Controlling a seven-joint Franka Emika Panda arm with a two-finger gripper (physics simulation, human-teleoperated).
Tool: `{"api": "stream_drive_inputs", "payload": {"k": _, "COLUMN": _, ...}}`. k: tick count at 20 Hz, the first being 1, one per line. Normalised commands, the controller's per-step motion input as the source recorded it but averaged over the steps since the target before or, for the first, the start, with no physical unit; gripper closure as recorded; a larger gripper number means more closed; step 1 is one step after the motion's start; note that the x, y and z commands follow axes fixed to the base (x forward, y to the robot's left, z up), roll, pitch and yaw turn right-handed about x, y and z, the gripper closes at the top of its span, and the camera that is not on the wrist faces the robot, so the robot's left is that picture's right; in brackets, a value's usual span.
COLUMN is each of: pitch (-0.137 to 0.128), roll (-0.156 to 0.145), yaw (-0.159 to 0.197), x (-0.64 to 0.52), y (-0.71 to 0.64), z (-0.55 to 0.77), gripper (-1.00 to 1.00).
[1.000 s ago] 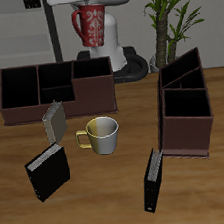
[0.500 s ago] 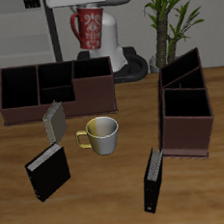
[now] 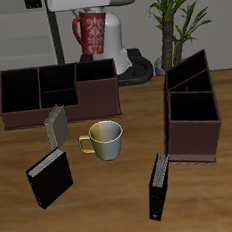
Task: Place the red mug into the back desk caddy's right compartment
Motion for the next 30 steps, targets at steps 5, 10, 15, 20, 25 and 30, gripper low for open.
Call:
{"api": "stream_drive_inputs", "payload": {"k": 5, "pitch": 0.012, "roll": -0.012, "yaw": -0.013, "x": 0.08, "y": -0.06, "z": -0.16, "gripper": 1.0}}
{"api": "stream_drive_inputs", "payload": {"k": 10, "pitch": 0.027, "roll": -0.013, "yaw": 0.003, "x": 0.03, "y": -0.03, "z": -0.26, "gripper": 1.0}}
{"api": "stream_drive_inputs", "payload": {"k": 15, "pitch": 0.025, "roll": -0.013, "yaw": 0.002, "x": 0.0, "y": -0.1, "z": -0.27, "gripper": 1.0}}
{"api": "stream_drive_inputs", "payload": {"k": 20, "pitch": 0.018, "roll": -0.006, "yaw": 0.006, "x": -0.03, "y": 0.04, "z": -0.17, "gripper": 1.0}}
{"api": "stream_drive_inputs", "payload": {"k": 25, "pitch": 0.01, "roll": 0.017, "yaw": 0.036, "x": -0.08, "y": 0.13, "z": -0.24, "gripper": 1.0}}
{"api": "stream_drive_inputs", "payload": {"k": 30, "pitch": 0.057, "roll": -0.013, "yaw": 0.028, "x": 0.03, "y": -0.02, "z": -0.33, "gripper": 1.0}}
